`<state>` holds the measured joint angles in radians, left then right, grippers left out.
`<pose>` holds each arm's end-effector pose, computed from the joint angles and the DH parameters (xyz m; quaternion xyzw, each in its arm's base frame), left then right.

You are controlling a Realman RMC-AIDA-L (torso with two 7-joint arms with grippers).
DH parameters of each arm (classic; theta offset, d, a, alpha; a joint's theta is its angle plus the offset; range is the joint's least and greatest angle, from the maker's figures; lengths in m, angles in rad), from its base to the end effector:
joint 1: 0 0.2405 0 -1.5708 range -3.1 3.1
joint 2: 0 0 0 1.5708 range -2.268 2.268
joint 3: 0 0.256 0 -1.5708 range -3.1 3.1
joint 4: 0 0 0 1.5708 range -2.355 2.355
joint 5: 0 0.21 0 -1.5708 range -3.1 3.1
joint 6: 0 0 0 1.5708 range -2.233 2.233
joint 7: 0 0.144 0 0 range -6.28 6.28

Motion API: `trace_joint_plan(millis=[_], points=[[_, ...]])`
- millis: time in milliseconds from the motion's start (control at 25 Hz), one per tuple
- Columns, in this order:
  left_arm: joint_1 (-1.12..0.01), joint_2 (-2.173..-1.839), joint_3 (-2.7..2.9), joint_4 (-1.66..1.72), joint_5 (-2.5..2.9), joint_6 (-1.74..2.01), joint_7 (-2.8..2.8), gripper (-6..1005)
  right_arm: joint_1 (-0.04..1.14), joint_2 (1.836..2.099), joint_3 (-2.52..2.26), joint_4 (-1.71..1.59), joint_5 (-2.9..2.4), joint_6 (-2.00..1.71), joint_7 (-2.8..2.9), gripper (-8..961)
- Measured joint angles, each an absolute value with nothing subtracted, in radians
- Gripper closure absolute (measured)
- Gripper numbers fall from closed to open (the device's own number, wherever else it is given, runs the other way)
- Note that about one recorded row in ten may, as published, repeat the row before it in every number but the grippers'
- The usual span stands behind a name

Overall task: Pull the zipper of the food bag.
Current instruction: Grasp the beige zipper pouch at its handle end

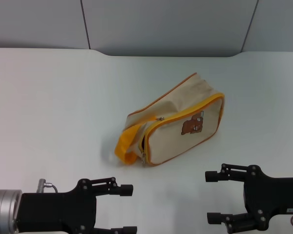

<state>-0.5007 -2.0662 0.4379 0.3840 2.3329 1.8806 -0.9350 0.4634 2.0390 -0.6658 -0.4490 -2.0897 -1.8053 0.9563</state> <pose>-0.2787 0.2426 -0.0287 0.9464 0.1124 0.3027 0.0114 0.2829 0.2580 -0.0176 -0.9553 0.0902 0.2801 0.0302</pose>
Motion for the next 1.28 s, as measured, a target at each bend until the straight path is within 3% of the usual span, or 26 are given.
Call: trace_joint_plan(millis=[800, 1080, 1280], points=[[-0.502, -2.066, 0.421, 0.387, 2.323, 1.882, -0.934, 212, 0.463, 2.039, -0.666, -0.449, -2.091, -1.805, 0.956, 139], [-0.448, -2.076, 0.342, 0.266, 2.08, 1.755, -0.787, 221, 0.456, 2.039, -0.659, -0.45, -2.091, -1.793, 0.956, 145], [-0.483, -2.079, 0.346, 0.158, 2.054, 1.622, -0.673, 228, 0.454, 2.039, -0.658, -0.449, -2.091, -1.792, 0.956, 150]])
